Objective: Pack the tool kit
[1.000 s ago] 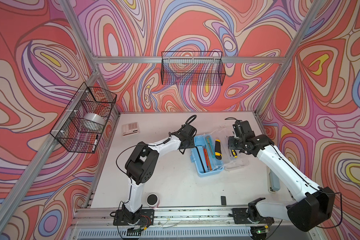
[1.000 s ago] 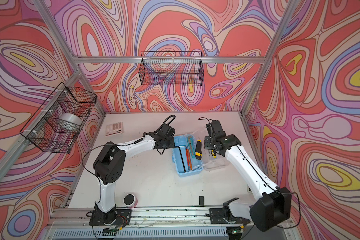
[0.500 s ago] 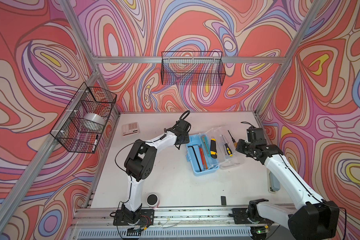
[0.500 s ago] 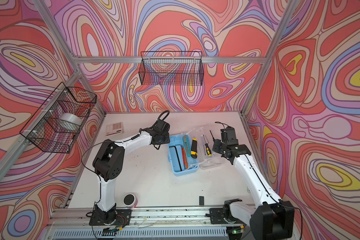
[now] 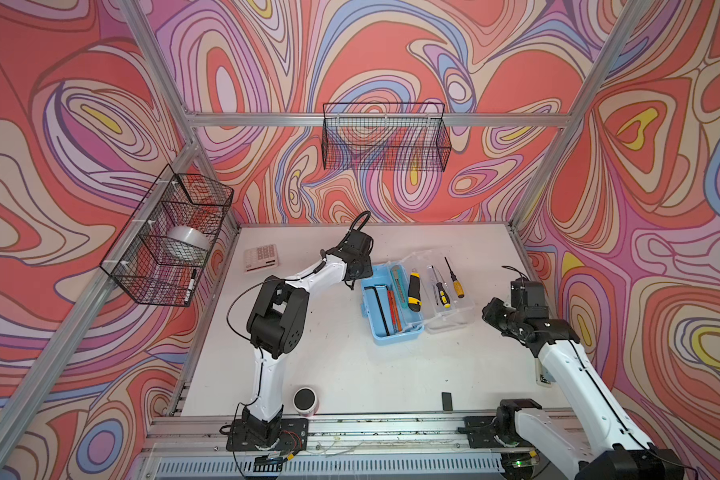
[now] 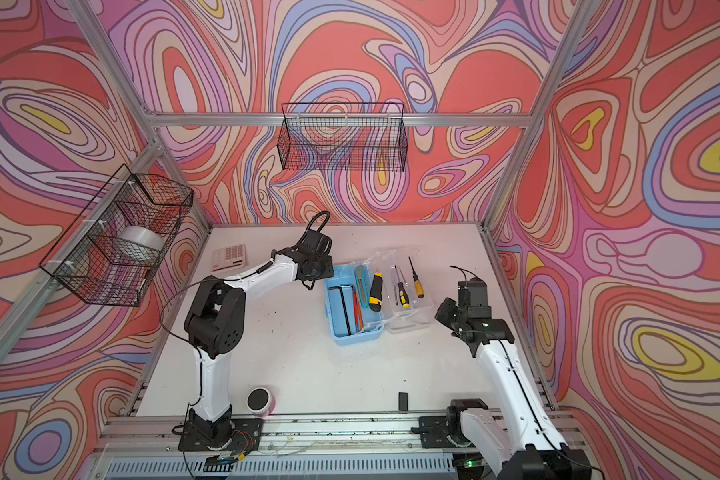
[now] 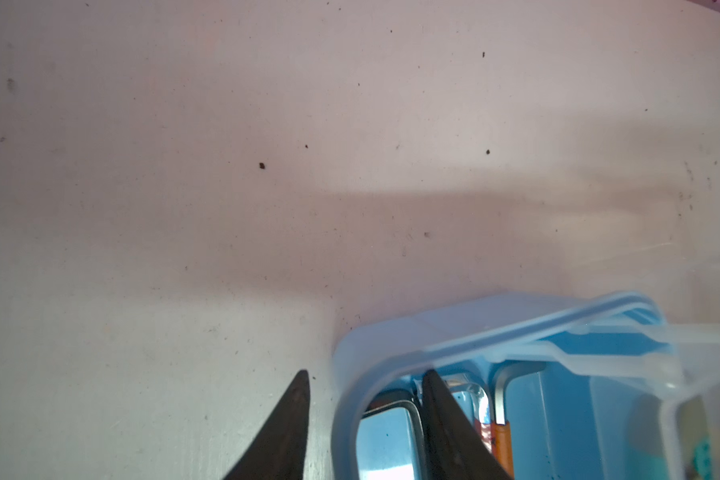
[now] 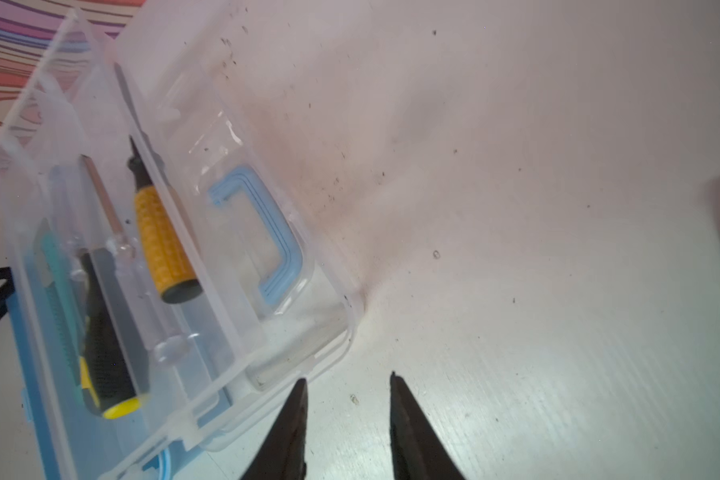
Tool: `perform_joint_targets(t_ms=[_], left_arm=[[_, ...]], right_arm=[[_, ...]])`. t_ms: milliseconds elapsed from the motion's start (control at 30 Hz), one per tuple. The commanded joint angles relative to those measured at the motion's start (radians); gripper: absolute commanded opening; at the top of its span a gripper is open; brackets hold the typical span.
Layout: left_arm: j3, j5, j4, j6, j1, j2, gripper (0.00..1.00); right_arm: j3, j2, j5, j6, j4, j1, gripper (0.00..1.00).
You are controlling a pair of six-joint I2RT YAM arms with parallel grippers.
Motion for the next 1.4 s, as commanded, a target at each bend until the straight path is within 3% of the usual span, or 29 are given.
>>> perform_joint_targets(t_ms=[0,133,700,900,1067,1200,1300,1367], left_arm=[[0.032,0.049,0.037,-0.013,0.007,0.023,0.39],[0.047,0.100,0.045,-0.025,0.004,0.032,0.37],[-0.015,0.137,0.091,-0.028,-0.005,0.014,0.29],[-0.024,0.143,0.101,-0.026,-0.005,0.012,0.25],[-0.025,0.146,0.104,-0.027,-0.005,0.017,0.18],[-0.024,0.155,0.110,-0.034,-0.005,0.023,0.00],[-0.025,0.165,0.116,-0.036,-0.005,0.020,0.00],[-0.024,0.165,0.114,-0.035,-0.005,0.019,0.00]], right_arm=[[-0.070,-0.023,-0.089,0.048,0.071,-0.007,0.33],[-0.120,-0.016,-0.109,0.072,0.152,-0.006,0.30],[-0.141,0.226,-0.106,0.116,0.386,-0.006,0.28],[-0.145,0.266,-0.087,0.102,0.417,-0.008,0.21],[-0.143,0.267,-0.088,0.091,0.425,-0.007,0.17],[-0.144,0.282,-0.096,0.076,0.440,-0.006,0.13],[-0.157,0.296,-0.097,0.074,0.471,-0.006,0.09],[-0.161,0.303,-0.107,0.076,0.485,-0.006,0.01]])
